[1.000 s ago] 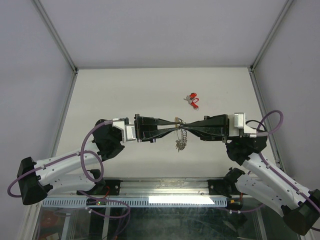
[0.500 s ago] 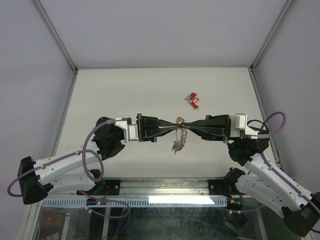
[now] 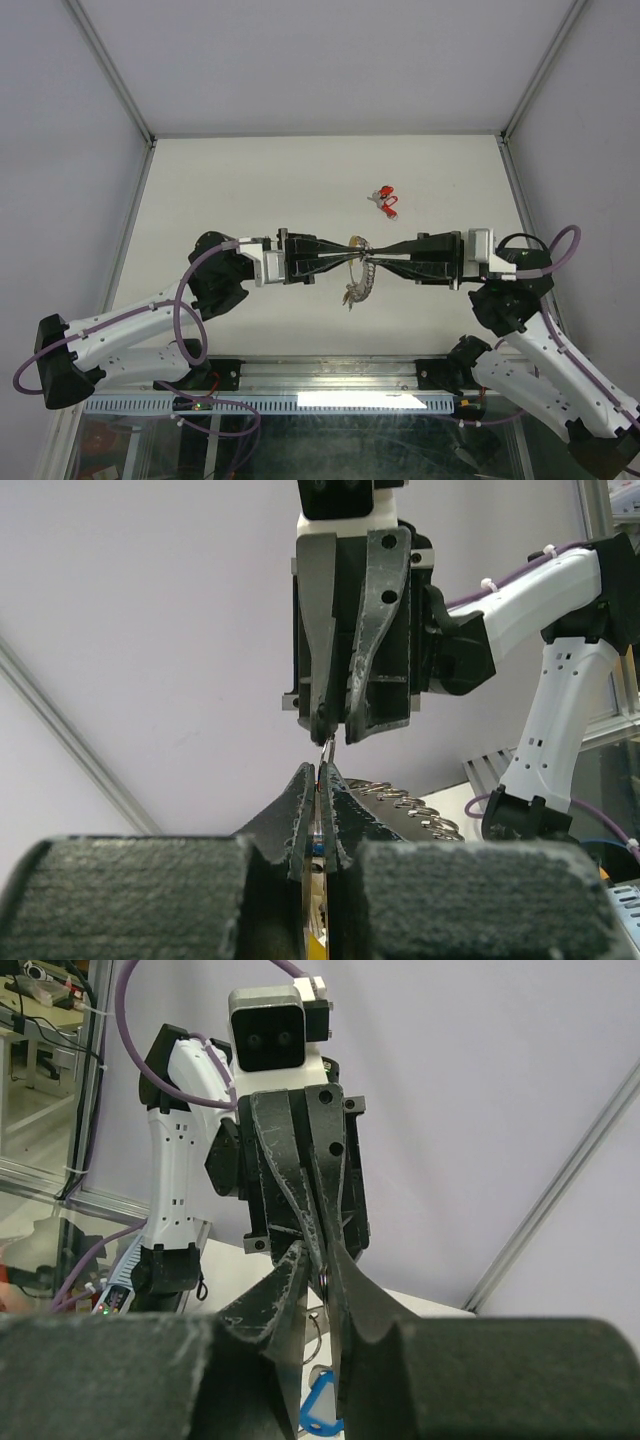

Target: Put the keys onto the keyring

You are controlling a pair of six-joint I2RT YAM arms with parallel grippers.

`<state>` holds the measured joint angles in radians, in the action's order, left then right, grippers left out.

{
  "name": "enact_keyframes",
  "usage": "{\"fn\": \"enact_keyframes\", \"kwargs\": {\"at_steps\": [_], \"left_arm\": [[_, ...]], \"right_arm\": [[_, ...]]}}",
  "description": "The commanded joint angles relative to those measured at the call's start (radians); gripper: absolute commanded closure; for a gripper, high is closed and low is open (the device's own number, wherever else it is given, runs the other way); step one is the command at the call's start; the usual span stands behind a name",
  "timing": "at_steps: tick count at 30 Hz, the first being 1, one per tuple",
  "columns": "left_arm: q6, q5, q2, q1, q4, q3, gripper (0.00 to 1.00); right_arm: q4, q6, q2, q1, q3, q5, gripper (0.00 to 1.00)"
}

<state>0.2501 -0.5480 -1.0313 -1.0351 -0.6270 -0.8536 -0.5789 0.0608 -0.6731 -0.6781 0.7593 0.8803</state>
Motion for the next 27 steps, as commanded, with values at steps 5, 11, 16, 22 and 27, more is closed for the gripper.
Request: {"fn": "enact_keyframes", "kwargs": {"at_steps": [5, 11, 16, 22, 27], "left_arm": [[0.024, 0.068, 0.027, -0.005, -0.015, -0.030, 1.00], [0.021, 0.088, 0.025, -0.005, -0.013, -0.029, 1.00], [0.021, 0.089, 0.026, -0.005, -0.013, -0.023, 1.00], [0.020, 0.097, 0.030, -0.005, -0.012, -0.017, 1.00], [0.015, 0.090, 0.030, -0.005, -0.009, -0.019, 1.00]], "right_arm": [[0.218, -0.021, 0.035, -0.005, 0.088, 0.032, 0.84], [0.254, -0.021, 0.045, -0.006, 0.093, 0.032, 0.84], [0.283, -0.188, 0.077, -0.006, 0.098, -0.038, 0.87], [0.450, -0.292, 0.113, -0.005, 0.112, -0.244, 0.65], [0.487, -0.281, 0.057, -0.005, 0.115, -0.231, 0.51]]}}
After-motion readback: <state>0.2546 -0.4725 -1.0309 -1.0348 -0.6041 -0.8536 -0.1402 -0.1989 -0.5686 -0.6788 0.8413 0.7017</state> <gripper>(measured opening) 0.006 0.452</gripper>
